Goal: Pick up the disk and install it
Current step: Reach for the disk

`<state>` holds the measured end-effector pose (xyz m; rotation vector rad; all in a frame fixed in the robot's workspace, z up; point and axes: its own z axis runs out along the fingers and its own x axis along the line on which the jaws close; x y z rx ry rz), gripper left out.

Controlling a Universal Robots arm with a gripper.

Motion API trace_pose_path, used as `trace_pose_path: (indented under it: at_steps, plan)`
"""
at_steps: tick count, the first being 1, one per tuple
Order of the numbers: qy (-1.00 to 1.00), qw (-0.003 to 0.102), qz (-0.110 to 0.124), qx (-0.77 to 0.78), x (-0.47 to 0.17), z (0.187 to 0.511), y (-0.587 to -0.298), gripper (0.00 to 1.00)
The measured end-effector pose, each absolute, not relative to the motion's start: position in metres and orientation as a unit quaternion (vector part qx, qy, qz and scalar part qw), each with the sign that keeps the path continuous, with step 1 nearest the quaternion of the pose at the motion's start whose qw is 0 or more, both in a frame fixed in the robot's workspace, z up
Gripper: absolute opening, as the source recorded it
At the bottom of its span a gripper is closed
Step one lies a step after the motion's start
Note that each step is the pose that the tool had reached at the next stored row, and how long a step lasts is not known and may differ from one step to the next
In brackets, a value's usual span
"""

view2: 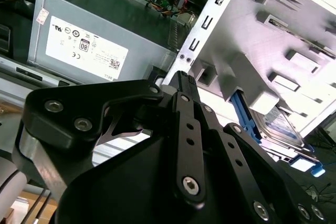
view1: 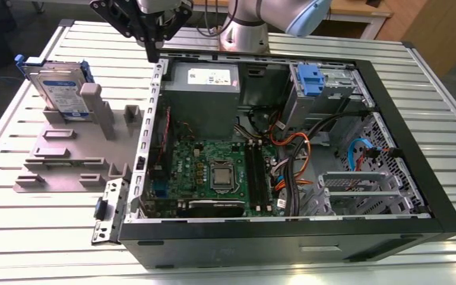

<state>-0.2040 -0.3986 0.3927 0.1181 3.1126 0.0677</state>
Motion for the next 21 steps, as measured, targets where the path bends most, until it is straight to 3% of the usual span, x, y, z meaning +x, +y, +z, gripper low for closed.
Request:
trace_pose_path:
  at_steps: [21]
  plan:
    - [0.999, 0.013, 0.022, 0.038, -0.224, 0.39, -0.398, 0.11]
